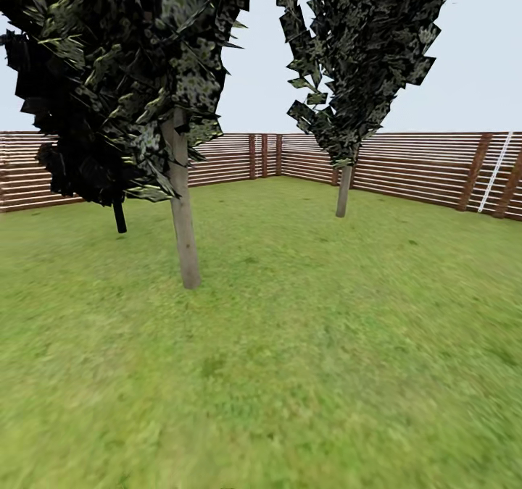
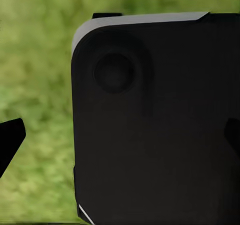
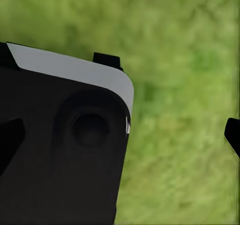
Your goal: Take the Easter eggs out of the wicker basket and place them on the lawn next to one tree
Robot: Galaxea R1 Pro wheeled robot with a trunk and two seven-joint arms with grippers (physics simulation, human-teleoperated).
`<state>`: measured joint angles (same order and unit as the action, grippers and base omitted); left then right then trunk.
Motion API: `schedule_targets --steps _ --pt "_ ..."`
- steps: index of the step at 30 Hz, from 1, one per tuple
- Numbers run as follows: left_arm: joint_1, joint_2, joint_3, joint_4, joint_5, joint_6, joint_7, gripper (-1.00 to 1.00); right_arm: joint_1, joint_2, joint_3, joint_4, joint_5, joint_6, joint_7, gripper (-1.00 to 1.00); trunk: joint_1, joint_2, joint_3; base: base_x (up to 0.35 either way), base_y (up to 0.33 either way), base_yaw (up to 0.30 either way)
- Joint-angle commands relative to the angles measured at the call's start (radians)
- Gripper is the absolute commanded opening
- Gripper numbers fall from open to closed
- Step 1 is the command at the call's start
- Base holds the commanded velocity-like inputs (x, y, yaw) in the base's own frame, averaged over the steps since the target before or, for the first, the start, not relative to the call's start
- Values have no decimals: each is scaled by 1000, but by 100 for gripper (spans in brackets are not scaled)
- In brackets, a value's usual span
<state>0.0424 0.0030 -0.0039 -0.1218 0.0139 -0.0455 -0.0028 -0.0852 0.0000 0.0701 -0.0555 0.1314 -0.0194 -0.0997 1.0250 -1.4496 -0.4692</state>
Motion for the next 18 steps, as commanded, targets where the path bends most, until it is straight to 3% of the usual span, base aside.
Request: schedule_targets --steps 1,18 --pt "1 0 -1 -1 1 -2 0 100 -1 0 7 1 5 -2 -5 100 0 0 -1 0 0 300" --pt "1 0 -1 2 1 -1 0 100 -1 0 8 1 7 -2 -5 100 0 0 -1 0 0 300"
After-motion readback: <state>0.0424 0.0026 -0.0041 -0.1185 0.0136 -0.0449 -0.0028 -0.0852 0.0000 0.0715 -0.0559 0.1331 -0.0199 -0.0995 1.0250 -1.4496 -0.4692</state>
